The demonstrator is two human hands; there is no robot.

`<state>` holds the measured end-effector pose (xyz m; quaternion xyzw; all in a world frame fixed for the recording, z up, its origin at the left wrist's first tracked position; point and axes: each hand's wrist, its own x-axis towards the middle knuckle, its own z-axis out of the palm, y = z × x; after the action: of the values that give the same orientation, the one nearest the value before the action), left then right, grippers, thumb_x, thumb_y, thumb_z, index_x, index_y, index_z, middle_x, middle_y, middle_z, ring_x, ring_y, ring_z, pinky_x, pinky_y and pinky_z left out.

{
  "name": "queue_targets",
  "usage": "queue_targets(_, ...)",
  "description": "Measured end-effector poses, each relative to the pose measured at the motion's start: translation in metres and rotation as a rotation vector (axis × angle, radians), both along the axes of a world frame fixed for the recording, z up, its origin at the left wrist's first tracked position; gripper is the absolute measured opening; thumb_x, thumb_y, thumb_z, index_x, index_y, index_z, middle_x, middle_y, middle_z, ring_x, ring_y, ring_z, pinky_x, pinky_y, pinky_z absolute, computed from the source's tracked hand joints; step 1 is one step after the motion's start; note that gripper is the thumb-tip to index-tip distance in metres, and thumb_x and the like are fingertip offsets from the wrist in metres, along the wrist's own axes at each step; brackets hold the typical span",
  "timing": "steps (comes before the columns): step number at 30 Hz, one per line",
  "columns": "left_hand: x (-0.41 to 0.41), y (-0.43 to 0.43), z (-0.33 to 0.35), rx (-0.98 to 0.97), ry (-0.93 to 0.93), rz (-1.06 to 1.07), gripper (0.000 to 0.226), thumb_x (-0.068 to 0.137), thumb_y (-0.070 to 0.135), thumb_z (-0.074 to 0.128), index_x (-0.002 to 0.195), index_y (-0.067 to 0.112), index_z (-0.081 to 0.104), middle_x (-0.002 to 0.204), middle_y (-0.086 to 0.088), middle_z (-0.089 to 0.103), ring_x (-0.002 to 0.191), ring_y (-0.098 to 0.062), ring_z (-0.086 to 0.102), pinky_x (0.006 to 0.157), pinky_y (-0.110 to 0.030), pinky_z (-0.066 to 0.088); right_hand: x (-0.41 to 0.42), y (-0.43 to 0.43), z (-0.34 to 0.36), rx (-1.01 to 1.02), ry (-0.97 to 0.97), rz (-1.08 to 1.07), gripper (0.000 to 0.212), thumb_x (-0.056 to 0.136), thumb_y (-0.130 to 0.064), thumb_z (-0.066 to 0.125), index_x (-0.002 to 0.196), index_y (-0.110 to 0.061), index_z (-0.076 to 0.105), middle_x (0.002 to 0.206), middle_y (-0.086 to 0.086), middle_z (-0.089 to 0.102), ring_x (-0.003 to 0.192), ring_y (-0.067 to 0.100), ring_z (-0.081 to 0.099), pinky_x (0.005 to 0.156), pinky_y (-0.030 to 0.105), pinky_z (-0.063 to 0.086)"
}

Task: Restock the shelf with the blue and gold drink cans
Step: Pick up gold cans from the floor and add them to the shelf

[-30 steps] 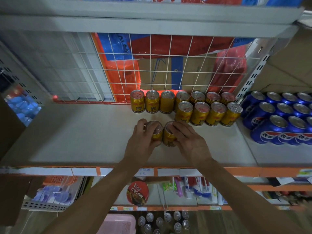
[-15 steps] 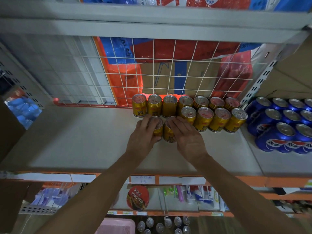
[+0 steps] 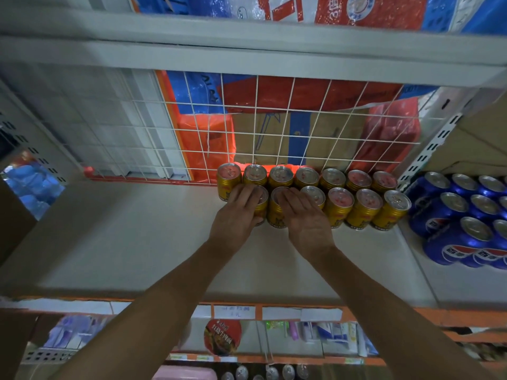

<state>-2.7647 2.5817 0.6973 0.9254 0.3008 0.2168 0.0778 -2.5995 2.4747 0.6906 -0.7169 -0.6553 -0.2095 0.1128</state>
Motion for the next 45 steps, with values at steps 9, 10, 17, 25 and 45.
queue_targets(9, 0.005, 0.005, 0.0, -0.017, -0.013, 0.011, 0.067, 0.074, 0.023, 0.085, 0.132, 0.015, 0.052, 0.138, -0.004, 0.047, 0.129, -0.021, 0.04, 0.073, -0.035, 0.058, 0.001, 0.005, -0.006, 0.013, 0.082, -0.017, 0.057, 0.087, -0.003, 0.039, 0.142, -0.004, 0.053, 0.142, 0.014, 0.057, 0.136, 0.03, 0.051, 0.116, 0.043, 0.037)
queue_targets(10, 0.005, 0.004, 0.0, -0.024, -0.014, 0.008, 0.066, 0.075, 0.023, 0.084, 0.132, 0.015, 0.052, 0.138, -0.004, 0.047, 0.13, -0.021, 0.04, 0.074, -0.035, 0.058, 0.0, 0.004, -0.006, 0.011, 0.09, -0.021, 0.058, 0.087, -0.004, 0.038, 0.143, -0.005, 0.053, 0.143, 0.014, 0.056, 0.137, 0.03, 0.05, 0.117, 0.043, 0.036)
queue_targets(17, -0.003, -0.002, 0.006, 0.015, -0.022, -0.029, 0.062, 0.08, 0.024, 0.075, 0.136, 0.015, 0.049, 0.146, -0.003, 0.043, 0.137, -0.025, 0.038, 0.099, -0.041, 0.05, -0.007, -0.004, 0.0, -0.033, 0.065, -0.055, 0.062, 0.084, -0.007, 0.048, 0.146, -0.001, 0.047, 0.147, 0.017, 0.053, 0.142, 0.033, 0.044, 0.119, 0.046, 0.03)
queue_targets(25, -0.04, -0.065, -0.016, -0.016, -0.033, -0.071, 0.073, 0.09, 0.026, 0.061, 0.154, 0.006, 0.034, 0.161, -0.013, 0.031, 0.148, -0.031, 0.029, 0.118, -0.048, 0.033, -0.037, -0.056, 0.001, -0.034, 0.114, -0.059, 0.071, 0.083, -0.017, 0.068, 0.148, 0.0, 0.044, 0.152, 0.017, 0.047, 0.143, 0.032, 0.043, 0.118, 0.047, 0.035)
queue_targets(45, -0.13, -0.29, -0.088, -0.266, 0.09, 0.026, 0.067, 0.099, 0.037, 0.054, 0.157, 0.015, 0.031, 0.167, -0.002, 0.02, 0.154, -0.019, 0.016, 0.125, -0.04, 0.017, -0.108, -0.272, -0.064, -0.245, 0.365, -0.029, 0.079, 0.074, -0.019, 0.086, 0.144, -0.008, 0.052, 0.145, 0.01, 0.056, 0.133, 0.028, 0.054, 0.112, 0.04, 0.027)
